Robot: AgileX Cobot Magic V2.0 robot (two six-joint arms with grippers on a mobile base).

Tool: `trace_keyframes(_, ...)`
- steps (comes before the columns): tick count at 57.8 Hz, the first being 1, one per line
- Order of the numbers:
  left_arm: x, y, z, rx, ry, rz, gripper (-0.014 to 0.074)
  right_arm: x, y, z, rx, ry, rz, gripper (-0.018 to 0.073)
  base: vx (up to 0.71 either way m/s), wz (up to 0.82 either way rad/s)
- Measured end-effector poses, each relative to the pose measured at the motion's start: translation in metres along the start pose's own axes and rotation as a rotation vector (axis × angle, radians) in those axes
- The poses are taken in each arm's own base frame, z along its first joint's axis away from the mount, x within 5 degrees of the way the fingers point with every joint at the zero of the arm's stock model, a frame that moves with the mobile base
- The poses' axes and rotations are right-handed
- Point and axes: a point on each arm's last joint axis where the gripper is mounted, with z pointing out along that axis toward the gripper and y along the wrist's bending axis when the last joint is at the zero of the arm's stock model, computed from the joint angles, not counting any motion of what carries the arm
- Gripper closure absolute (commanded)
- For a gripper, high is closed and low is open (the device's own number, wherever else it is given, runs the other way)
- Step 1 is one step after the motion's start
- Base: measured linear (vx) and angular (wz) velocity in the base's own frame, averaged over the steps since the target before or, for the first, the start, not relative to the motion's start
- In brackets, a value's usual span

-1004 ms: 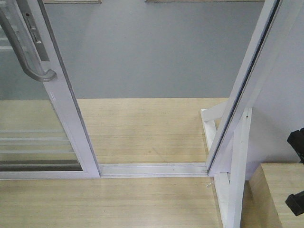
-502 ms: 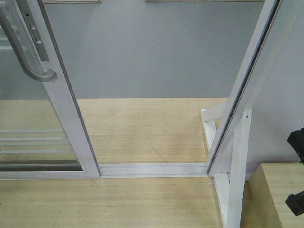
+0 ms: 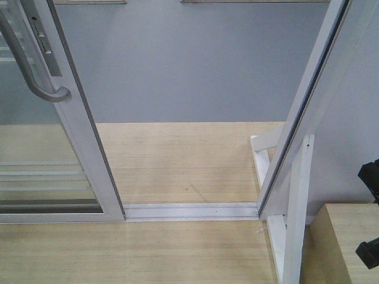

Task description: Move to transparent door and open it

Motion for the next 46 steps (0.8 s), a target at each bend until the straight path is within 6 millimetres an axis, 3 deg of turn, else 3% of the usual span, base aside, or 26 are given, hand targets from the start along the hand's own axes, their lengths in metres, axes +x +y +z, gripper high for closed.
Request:
trace_keyframes(11, 0.012, 0.001, -0.005, -0.002, -0.019, 0.026, 0.0595, 0.000, 0.000, 0.000, 0.000, 0.000, 0.000, 0.0562, 0.00, 0.00)
trace_keyframes(23, 0.068, 0.004, -0.006, -0.005, 0.024, 0.030, 0.0594, 0.000, 0.000, 0.000, 0.000, 0.001, 0.000, 0.0562, 0.00, 0.00)
trace_keyframes(46, 0.080, 0.004, -0.007, -0.001, 0.119, 0.028, 0.0594, 0.000, 0.000, 0.000, 0.000, 0.002, 0.000, 0.0562, 0.00, 0.00)
